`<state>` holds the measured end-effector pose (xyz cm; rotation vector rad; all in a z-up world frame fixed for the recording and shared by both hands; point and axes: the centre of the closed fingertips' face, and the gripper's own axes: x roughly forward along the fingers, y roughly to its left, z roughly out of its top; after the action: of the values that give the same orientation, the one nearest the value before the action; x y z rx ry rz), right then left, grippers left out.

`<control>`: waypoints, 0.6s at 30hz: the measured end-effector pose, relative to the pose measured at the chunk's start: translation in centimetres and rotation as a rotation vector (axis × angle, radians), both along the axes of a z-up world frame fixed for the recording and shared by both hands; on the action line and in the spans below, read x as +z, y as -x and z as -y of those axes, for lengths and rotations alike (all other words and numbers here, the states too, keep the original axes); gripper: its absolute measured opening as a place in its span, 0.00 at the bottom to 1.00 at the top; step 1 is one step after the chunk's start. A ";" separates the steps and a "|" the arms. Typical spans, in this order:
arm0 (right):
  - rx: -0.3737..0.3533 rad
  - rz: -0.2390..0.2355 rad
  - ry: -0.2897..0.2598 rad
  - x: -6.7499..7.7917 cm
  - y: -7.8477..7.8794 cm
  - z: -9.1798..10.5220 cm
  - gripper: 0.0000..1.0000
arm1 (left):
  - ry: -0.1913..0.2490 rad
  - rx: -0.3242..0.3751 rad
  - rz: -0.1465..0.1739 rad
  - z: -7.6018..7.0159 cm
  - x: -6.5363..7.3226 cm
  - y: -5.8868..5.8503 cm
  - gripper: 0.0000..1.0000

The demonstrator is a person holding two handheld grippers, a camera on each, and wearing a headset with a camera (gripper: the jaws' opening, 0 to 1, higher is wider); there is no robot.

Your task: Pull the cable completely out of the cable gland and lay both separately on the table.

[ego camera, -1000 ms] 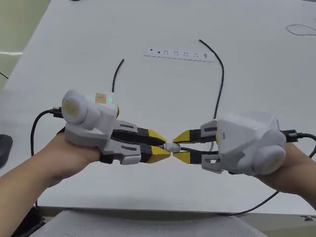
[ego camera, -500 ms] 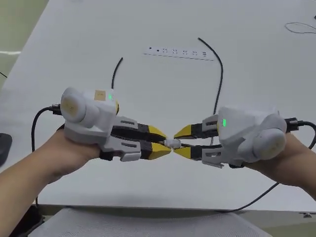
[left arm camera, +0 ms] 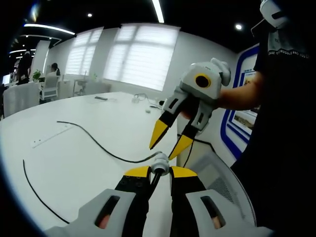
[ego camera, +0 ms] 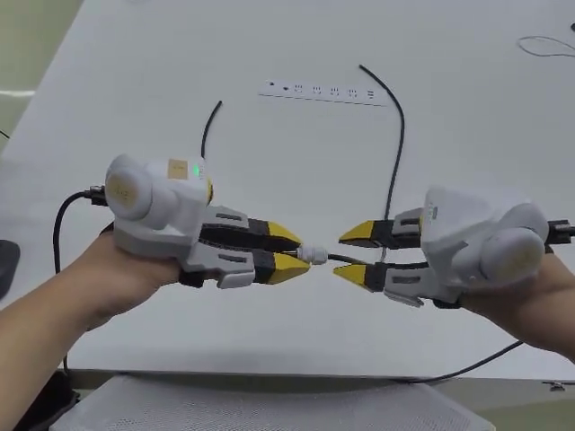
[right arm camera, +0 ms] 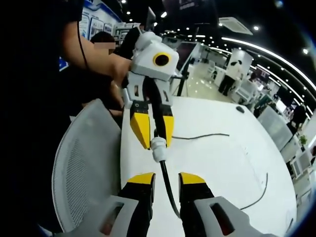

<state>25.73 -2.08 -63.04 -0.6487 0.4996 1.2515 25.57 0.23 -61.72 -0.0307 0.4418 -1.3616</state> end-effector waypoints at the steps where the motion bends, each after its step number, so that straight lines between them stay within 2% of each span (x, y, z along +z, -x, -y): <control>1: -0.015 0.009 0.001 -0.1 0.0 0.1 0.14 | 0.001 0.001 -0.002 0.0 0.0 0.0 0.15; 3: -0.030 0.032 0.009 -0.2 -0.1 0.3 0.11 | 0.006 0.001 -0.005 0.0 0.1 0.0 0.15; 7: -0.058 0.040 -0.016 0.0 -0.2 -0.1 0.12 | 0.006 -0.001 -0.005 0.2 0.1 0.1 0.15; 9: -0.060 0.049 -0.015 0.0 -0.1 -0.3 0.14 | 0.004 -0.001 -0.008 0.2 0.1 0.1 0.15; 16: -0.049 0.065 -0.014 0.1 -0.2 -1.1 0.10 | -0.003 0.001 -0.011 0.4 -0.3 0.1 0.15; 18: -0.053 0.076 0.002 -0.2 -0.2 -1.2 0.08 | -0.009 0.006 -0.006 0.4 -0.3 0.0 0.15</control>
<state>25.90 -0.84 -63.20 -0.6784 0.4520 1.1725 25.54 -0.13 -62.04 -0.0292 0.4524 -1.3542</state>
